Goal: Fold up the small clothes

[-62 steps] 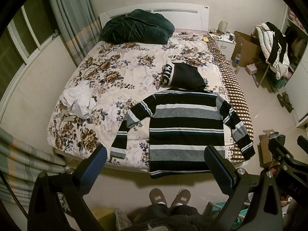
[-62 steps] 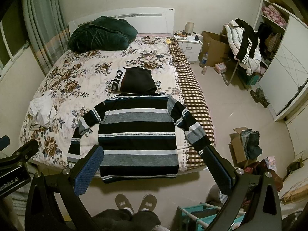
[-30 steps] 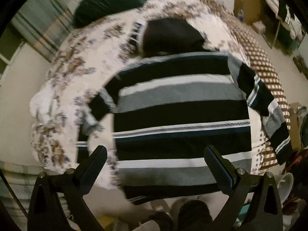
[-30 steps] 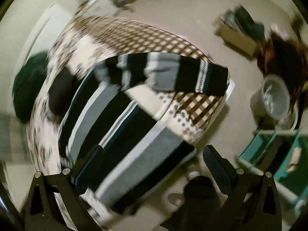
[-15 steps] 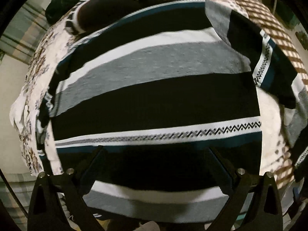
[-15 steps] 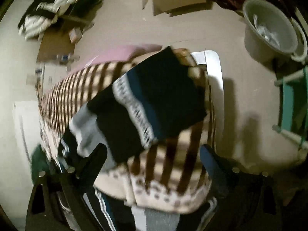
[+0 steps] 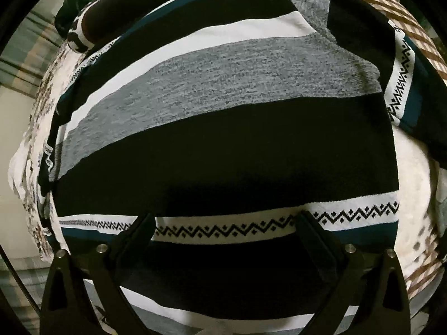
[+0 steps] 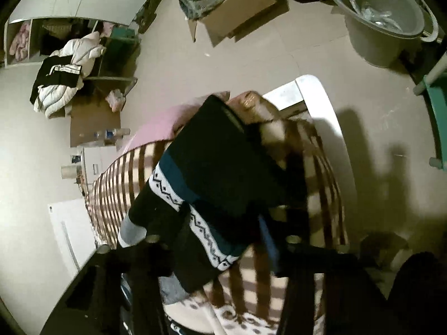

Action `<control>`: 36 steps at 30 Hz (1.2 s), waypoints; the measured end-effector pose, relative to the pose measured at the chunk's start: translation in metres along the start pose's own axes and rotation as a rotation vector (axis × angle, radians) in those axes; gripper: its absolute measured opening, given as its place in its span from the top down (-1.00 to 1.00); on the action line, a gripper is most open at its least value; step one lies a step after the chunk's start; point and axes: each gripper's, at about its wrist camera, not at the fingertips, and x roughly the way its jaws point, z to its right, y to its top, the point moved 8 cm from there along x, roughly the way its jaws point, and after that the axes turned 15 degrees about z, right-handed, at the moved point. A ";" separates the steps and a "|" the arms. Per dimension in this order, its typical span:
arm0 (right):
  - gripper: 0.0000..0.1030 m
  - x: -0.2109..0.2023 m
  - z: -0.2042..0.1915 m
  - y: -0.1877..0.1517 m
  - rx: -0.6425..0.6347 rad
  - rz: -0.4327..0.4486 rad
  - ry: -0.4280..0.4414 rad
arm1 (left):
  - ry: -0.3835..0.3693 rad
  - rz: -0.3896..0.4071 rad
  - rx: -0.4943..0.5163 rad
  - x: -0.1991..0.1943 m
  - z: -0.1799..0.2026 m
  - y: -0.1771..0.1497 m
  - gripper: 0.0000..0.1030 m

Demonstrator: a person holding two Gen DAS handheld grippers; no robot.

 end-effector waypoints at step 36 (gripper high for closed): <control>0.81 -0.119 -0.252 -0.666 -1.604 -0.412 0.516 | 0.228 -0.051 -0.562 0.044 -0.370 -0.055 -1.00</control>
